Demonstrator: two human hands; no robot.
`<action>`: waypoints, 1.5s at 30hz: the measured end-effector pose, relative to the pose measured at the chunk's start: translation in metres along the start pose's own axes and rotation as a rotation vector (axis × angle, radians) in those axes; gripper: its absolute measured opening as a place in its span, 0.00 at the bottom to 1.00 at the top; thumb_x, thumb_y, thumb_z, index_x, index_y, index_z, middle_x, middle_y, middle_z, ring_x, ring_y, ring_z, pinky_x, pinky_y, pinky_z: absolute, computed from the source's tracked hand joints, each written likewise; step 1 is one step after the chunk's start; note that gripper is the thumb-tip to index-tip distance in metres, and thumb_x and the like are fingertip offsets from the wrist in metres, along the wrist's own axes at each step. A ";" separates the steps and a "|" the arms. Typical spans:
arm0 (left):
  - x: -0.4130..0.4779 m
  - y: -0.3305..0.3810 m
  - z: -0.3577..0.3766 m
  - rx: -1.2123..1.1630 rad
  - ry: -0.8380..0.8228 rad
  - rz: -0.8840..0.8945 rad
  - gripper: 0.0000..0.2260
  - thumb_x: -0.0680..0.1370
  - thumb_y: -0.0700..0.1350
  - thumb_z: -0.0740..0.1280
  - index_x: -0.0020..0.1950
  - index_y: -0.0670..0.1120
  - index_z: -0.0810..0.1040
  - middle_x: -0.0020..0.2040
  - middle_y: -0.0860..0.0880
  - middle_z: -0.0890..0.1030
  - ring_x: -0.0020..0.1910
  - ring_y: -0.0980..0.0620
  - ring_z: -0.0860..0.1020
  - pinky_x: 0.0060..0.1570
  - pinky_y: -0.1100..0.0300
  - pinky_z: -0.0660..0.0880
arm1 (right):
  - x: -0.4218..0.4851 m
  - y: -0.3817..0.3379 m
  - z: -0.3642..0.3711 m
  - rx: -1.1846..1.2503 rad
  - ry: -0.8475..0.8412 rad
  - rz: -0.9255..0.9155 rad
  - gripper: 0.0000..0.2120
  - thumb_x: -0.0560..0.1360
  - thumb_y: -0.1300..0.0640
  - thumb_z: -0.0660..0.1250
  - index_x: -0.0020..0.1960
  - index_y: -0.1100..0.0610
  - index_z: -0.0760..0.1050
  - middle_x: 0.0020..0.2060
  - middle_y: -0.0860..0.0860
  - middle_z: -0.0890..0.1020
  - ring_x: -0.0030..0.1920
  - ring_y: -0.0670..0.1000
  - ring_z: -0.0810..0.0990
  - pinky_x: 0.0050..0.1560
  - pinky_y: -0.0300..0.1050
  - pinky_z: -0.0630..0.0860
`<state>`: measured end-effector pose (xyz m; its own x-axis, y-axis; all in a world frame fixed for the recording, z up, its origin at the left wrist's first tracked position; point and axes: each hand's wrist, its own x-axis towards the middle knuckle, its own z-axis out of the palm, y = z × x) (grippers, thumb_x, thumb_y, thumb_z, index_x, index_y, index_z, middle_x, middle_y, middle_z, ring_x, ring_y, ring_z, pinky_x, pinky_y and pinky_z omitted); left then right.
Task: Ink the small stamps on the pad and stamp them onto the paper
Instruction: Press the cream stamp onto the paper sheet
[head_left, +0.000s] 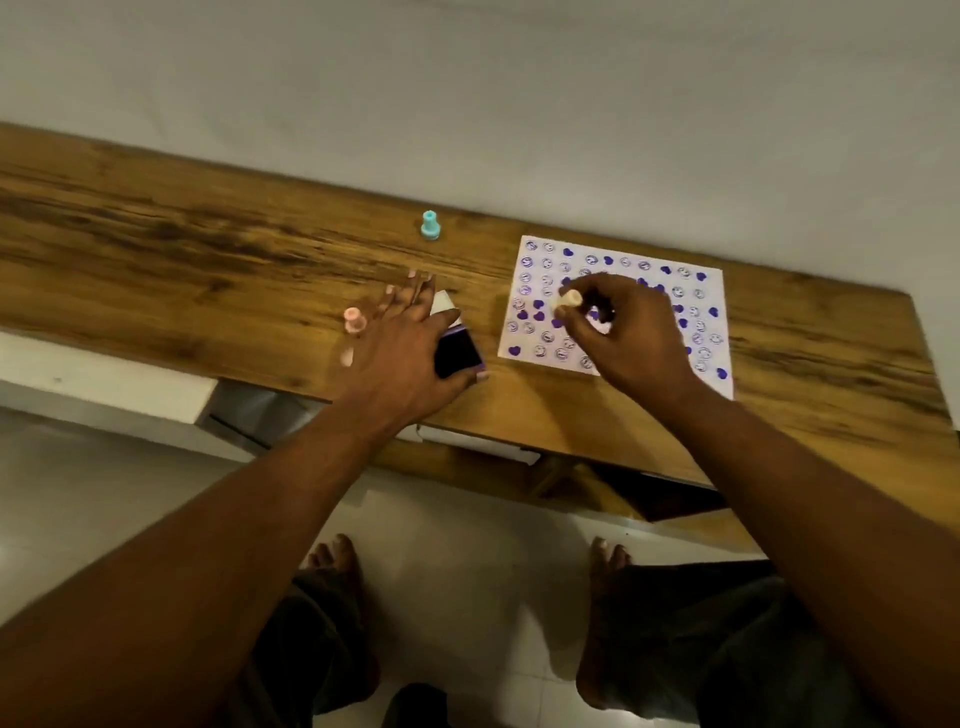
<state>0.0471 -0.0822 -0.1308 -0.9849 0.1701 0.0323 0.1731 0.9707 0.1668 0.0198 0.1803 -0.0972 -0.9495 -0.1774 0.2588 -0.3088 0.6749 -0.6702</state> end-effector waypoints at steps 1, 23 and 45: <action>0.004 0.010 0.000 -0.015 0.016 0.029 0.41 0.74 0.76 0.63 0.80 0.52 0.70 0.85 0.42 0.57 0.85 0.44 0.50 0.82 0.44 0.48 | -0.006 0.014 -0.019 -0.040 0.024 0.026 0.09 0.79 0.49 0.72 0.56 0.53 0.85 0.45 0.43 0.85 0.43 0.34 0.78 0.41 0.27 0.68; 0.081 0.183 0.091 -0.310 -0.107 0.320 0.25 0.84 0.62 0.61 0.80 0.60 0.69 0.86 0.46 0.53 0.86 0.47 0.48 0.83 0.48 0.47 | -0.060 0.131 -0.072 -0.276 -0.045 0.114 0.10 0.76 0.55 0.75 0.56 0.56 0.85 0.40 0.47 0.86 0.37 0.43 0.76 0.39 0.34 0.66; 0.081 0.181 0.100 -0.310 -0.080 0.317 0.24 0.83 0.61 0.61 0.80 0.59 0.70 0.85 0.42 0.56 0.85 0.46 0.50 0.83 0.48 0.48 | -0.067 0.132 -0.048 -0.302 -0.032 0.199 0.11 0.79 0.55 0.71 0.59 0.58 0.82 0.44 0.55 0.86 0.43 0.56 0.83 0.43 0.42 0.70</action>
<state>-0.0020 0.1242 -0.1964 -0.8782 0.4752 0.0549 0.4469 0.7740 0.4486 0.0455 0.3157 -0.1696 -0.9921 -0.0406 0.1183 -0.0918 0.8787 -0.4685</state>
